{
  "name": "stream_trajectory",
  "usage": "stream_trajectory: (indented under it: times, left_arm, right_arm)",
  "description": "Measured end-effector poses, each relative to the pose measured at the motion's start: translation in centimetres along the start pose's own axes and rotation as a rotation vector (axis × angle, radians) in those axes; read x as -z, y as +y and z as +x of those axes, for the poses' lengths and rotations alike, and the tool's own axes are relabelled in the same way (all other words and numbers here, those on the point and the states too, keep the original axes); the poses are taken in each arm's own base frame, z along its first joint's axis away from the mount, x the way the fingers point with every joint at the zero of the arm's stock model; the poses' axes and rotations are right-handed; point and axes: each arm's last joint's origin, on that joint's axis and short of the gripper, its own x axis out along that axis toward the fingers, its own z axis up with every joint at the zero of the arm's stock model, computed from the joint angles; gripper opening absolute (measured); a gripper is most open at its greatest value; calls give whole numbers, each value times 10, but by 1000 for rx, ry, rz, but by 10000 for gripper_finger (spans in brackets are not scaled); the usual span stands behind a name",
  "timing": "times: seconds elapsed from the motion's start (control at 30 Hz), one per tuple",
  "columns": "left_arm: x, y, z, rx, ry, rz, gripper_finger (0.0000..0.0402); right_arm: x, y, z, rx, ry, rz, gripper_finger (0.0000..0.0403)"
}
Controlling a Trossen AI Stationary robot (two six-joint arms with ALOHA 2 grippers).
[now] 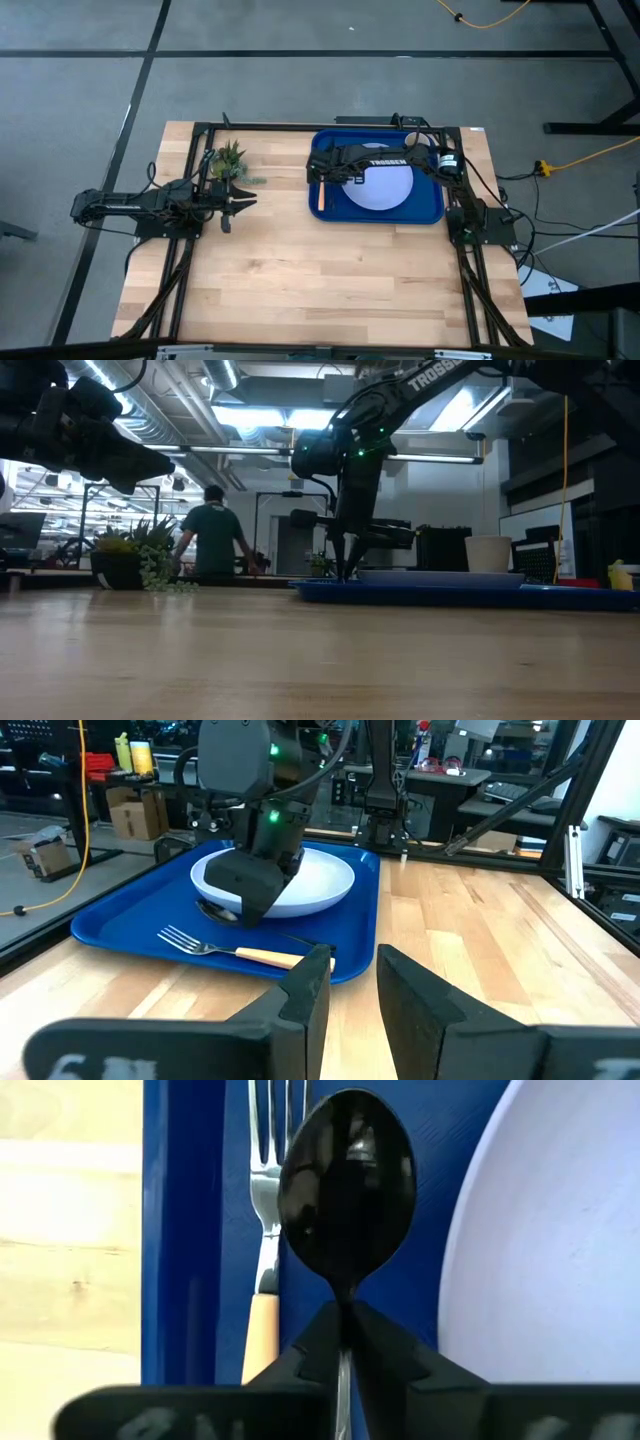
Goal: Pick and place plate/cup/fork/spoon on tray
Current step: Put the black spoon in between the yellow fork and purple plate on the blue serving tray, then return to Home Position
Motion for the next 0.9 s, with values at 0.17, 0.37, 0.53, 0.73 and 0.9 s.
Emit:
stream_trajectory:
  times: [0.17,0.37,0.53,0.73,0.9]
  left_arm:
    - [0,0,0,0,0,0,79]
    - [0,0,0,0,0,0,79]
    - [0,0,0,0,0,0,79]
    - [0,0,0,0,0,0,79]
    - [0,0,0,0,0,0,79]
  right_arm:
    - [0,0,0,0,-6,1,58]
    - [-1,0,0,6,-26,1,59]
    - [-1,0,0,2,-28,-4,60]
    - [-5,8,-16,-91,-87,-110,61]
    - [2,16,-61,-227,-155,-409,61]
